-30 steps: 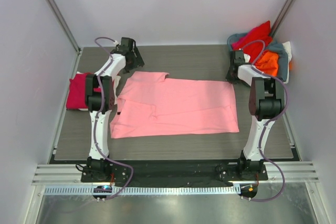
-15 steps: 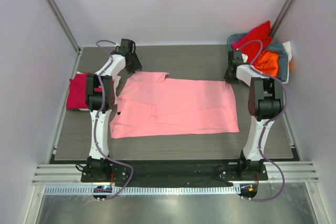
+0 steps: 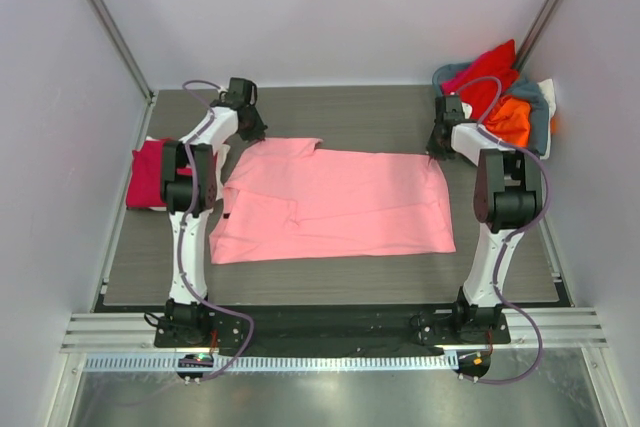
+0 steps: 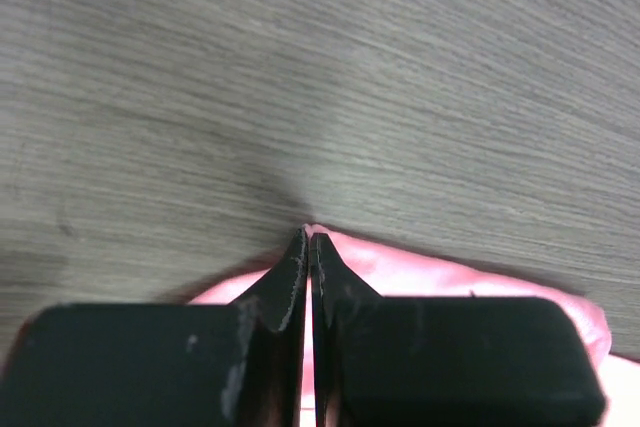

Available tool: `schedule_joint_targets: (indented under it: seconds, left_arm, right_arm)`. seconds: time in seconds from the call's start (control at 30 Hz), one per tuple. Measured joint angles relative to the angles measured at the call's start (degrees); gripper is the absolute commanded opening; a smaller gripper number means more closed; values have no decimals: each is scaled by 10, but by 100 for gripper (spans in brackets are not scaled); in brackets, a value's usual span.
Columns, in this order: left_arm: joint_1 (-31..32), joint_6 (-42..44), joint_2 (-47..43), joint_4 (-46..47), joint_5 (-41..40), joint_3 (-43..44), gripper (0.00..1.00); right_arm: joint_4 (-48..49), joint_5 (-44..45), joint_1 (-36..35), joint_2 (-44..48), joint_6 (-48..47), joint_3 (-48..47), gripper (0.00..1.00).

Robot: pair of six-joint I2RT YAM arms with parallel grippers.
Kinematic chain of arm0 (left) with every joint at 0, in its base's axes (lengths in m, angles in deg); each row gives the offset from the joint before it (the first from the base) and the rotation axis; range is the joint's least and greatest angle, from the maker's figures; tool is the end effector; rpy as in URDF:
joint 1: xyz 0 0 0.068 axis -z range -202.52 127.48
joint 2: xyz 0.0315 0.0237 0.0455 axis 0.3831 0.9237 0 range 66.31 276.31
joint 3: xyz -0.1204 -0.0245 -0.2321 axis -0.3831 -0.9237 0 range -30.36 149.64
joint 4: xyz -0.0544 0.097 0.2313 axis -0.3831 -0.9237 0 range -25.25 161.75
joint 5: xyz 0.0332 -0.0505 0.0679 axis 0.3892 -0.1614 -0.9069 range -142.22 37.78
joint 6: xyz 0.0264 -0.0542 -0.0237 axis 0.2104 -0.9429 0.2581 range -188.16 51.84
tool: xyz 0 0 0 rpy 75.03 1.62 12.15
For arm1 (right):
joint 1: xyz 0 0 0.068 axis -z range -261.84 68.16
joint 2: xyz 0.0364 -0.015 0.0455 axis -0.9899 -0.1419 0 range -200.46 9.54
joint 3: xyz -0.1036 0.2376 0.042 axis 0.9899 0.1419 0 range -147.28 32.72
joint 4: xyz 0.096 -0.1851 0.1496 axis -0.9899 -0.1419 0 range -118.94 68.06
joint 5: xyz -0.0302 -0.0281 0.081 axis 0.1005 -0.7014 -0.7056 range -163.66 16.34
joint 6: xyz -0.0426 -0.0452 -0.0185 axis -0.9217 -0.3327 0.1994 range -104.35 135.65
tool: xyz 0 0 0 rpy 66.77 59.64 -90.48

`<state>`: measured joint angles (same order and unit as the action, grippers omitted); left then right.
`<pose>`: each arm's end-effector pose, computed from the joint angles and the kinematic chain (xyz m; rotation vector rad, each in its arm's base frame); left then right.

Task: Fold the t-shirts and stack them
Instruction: Fold the tshirt

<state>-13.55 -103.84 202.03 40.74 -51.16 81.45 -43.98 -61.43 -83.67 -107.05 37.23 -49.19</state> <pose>0.5101 -0.0815 0.1461 -0.5845 2.4950 -0.3295 0.4327 0.0030 0.1498 0.5137 2.4781 -0.1121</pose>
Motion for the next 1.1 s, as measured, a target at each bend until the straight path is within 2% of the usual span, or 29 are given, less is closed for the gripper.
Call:
schedule_joint_targets:
  seconds: [0.4, 1.1]
  left_arm:
    - [0, 0, -118, 30, -10, -111, 0]
    - [20, 2, -326, 133, -30, -368, 0]
  right_arm:
    - [-4, -23, 0, 70, 12, 28, 1]
    - [-10, -47, 0, 210, 26, 160, 1]
